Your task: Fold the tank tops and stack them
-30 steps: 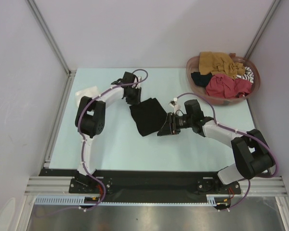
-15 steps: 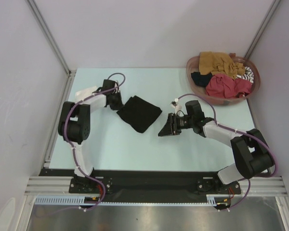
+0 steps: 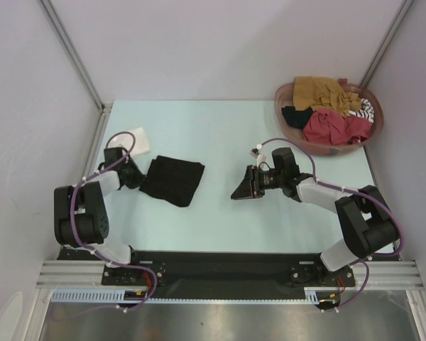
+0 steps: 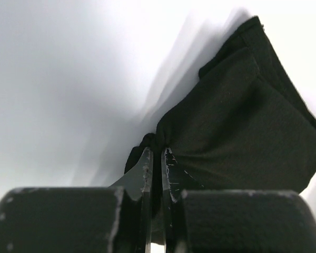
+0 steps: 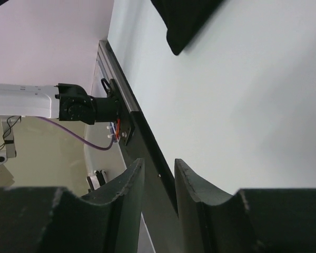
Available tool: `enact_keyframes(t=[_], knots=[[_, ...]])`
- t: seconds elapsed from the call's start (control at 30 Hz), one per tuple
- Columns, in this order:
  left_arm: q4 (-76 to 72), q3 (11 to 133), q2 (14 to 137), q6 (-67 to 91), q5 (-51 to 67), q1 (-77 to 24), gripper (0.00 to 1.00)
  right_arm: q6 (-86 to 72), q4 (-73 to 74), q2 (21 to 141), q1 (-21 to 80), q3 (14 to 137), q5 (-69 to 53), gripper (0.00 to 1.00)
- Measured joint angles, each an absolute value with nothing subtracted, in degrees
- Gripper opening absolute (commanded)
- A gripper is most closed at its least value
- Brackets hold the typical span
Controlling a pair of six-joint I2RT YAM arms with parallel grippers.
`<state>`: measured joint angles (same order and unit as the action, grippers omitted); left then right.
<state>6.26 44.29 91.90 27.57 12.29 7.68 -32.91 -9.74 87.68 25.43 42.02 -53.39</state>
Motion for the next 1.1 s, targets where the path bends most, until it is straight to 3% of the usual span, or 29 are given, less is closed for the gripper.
enact_keyframes(t=[0.4,0.5,0.53,0.57,0.9,0.93,1.0,1.1], knots=[[7.88,43.88,90.15,28.62,7.51,25.17,0.03,-34.85,-11.70,87.39,25.52,40.91,-53.25,0.35],[8.03,44.51,90.65,28.56,7.11,27.29,0.46,-35.24,-12.08,87.39,25.54,40.80,-53.28,0.35],[7.97,44.60,90.72,28.56,6.98,27.53,0.65,-35.42,-12.32,87.39,25.54,40.73,-53.28,0.35],[7.55,44.58,90.59,28.82,7.42,27.66,0.70,-35.62,-12.49,87.39,25.54,40.69,-53.30,0.35],[11.07,40.49,78.06,31.88,0.12,28.36,0.72,-36.99,-14.83,87.39,25.54,39.72,-53.45,0.35],[11.31,40.51,76.51,32.45,-0.75,28.36,0.77,-37.08,-15.00,87.39,25.54,39.72,-53.43,0.35],[11.99,40.73,72.90,33.56,-2.48,28.36,0.98,-37.10,-15.11,87.39,25.54,39.70,-53.45,0.35],[13.21,42.98,70.67,35.44,-3.53,28.25,1.00,-37.10,-15.18,87.39,25.54,39.70,-53.43,0.35]])
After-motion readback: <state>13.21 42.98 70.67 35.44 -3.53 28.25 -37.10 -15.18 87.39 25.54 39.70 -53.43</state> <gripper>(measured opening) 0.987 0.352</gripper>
